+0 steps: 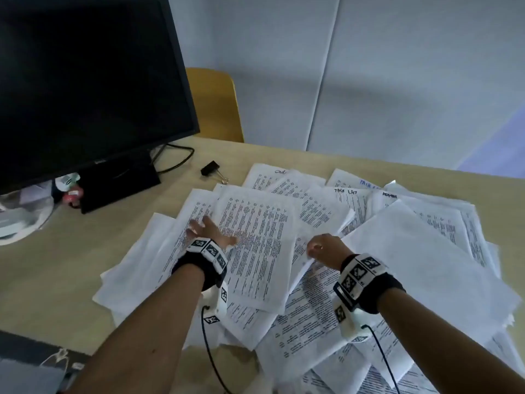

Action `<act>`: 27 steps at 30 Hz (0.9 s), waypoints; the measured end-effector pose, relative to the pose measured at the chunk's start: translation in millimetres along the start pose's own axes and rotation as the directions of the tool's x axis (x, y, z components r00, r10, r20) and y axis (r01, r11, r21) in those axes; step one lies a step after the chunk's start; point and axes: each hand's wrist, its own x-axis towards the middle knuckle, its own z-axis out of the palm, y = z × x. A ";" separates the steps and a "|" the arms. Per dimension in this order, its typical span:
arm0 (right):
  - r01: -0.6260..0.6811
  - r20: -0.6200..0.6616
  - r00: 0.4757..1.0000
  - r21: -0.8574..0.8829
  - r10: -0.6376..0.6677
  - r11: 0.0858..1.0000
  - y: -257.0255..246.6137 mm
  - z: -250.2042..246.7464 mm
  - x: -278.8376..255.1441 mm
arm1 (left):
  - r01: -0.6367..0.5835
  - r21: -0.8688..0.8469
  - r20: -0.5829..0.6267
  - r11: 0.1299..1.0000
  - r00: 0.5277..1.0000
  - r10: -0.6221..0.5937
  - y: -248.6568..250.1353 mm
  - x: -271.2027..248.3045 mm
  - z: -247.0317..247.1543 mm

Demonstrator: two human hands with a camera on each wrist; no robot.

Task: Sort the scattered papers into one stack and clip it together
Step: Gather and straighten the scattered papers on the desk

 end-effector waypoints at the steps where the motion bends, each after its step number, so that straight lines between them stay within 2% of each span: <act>1: -0.015 -0.010 1.000 0.043 0.015 0.999 -1.4 4.3 2.6 | 0.069 0.056 0.002 0.996 0.998 -0.069 -5.7 -1.2 -0.9; 3: -0.038 0.021 0.999 0.157 0.035 0.987 -10.2 10.8 3.7 | 0.136 0.111 -0.027 0.984 0.991 -0.134 -17.1 -1.0 0.0; 7: -0.101 0.186 0.981 0.259 0.053 0.961 -38.4 29.2 11.0 | 0.129 0.030 -0.029 0.991 0.991 -0.128 -20.6 -6.9 11.8; 9: -0.074 0.119 0.992 0.310 0.038 0.948 -51.3 39.6 13.9 | 0.106 0.011 -0.022 0.994 0.994 -0.106 -19.8 -6.9 14.1; 12: -0.027 -0.162 0.983 0.347 0.089 0.937 -61.5 42.0 13.0 | 0.076 -0.066 -0.007 0.995 0.997 -0.076 -23.4 -0.2 12.2; 15: -0.050 -0.358 0.906 0.440 0.226 0.897 -49.4 25.1 13.2 | 0.029 -0.068 -0.071 0.997 0.997 -0.034 -29.4 8.9 6.8; 18: -0.098 -0.473 0.778 0.558 0.413 0.824 -21.8 3.3 13.0 | 0.052 -0.010 -0.105 0.999 0.993 -0.053 -35.6 12.9 3.6; 20: -0.092 -0.488 0.714 0.645 0.502 0.758 -2.8 -6.3 9.8 | 0.108 0.015 -0.086 0.994 0.991 -0.106 -40.3 16.5 -0.5; 21: -0.098 -0.477 0.701 0.672 0.530 0.734 5.6 -8.5 7.5 | 0.136 0.017 -0.080 0.991 0.988 -0.134 -43.4 18.9 -4.6; 23: -0.136 -0.437 0.715 0.678 0.545 0.722 15.5 -9.8 0.9 | 0.152 -0.011 -0.082 0.988 0.985 -0.153 -46.9 24.3 -12.0; 25: -0.198 -0.376 0.731 0.682 0.570 0.704 16.7 -1.4 -4.3 | 0.073 0.036 -0.146 0.997 0.987 -0.067 -46.9 25.0 -13.6; 27: -0.224 -0.341 0.743 0.683 0.576 0.695 15.1 11.3 -5.9 | -0.099 0.155 -0.225 0.983 0.965 0.132 -41.9 23.7 -7.2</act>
